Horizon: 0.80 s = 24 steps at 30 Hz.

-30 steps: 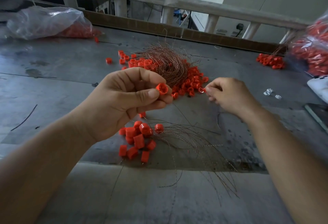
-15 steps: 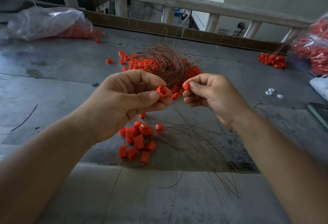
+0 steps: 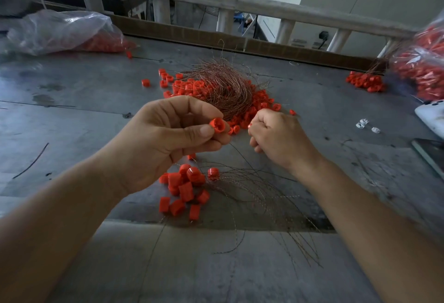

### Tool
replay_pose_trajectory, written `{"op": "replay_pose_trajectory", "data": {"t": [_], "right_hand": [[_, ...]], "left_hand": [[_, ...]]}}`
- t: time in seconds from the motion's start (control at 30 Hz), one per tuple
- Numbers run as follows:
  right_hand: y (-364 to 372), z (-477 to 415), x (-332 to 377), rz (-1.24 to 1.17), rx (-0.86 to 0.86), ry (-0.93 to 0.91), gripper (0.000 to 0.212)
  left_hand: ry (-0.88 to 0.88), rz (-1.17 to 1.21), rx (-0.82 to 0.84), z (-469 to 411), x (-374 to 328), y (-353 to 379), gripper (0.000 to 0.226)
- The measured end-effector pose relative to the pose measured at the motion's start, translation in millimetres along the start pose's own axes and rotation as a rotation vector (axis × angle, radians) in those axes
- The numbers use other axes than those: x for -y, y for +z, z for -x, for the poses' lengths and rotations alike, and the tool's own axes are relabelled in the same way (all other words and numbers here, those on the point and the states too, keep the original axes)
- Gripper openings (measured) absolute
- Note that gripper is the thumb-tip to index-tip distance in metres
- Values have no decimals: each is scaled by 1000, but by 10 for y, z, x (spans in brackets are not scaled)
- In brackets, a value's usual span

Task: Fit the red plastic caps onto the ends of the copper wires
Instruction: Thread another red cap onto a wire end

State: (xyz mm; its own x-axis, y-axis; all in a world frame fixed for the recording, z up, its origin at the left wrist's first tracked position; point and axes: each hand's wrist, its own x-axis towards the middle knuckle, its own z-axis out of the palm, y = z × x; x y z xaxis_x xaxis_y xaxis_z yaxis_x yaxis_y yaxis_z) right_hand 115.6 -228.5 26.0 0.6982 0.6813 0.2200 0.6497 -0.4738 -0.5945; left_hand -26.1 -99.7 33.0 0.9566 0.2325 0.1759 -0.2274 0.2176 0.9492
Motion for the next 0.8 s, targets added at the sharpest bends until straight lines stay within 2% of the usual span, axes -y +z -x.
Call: {"op": "replay_pose_trajectory", "data": {"t": [0.13,0.27,0.47,0.67,0.8], "right_hand": [[-33,-6,-15,7,-59,-7,27],[11,9,-28,-19,10,-13,29],[22,2,-61,-175,49,7,17],[-74,23,14,-619,183,87,31],[-158,26,42,-942,248,158,28]], "left_hand": [[2,2,2,6,-3,0,18],[4,0,5,1,-2,-5,17],[5,-4,11,-1,0,-14,17],[9,-18,18,12,6,-23,16],[1,8,16,4,15,-23,18]]}}
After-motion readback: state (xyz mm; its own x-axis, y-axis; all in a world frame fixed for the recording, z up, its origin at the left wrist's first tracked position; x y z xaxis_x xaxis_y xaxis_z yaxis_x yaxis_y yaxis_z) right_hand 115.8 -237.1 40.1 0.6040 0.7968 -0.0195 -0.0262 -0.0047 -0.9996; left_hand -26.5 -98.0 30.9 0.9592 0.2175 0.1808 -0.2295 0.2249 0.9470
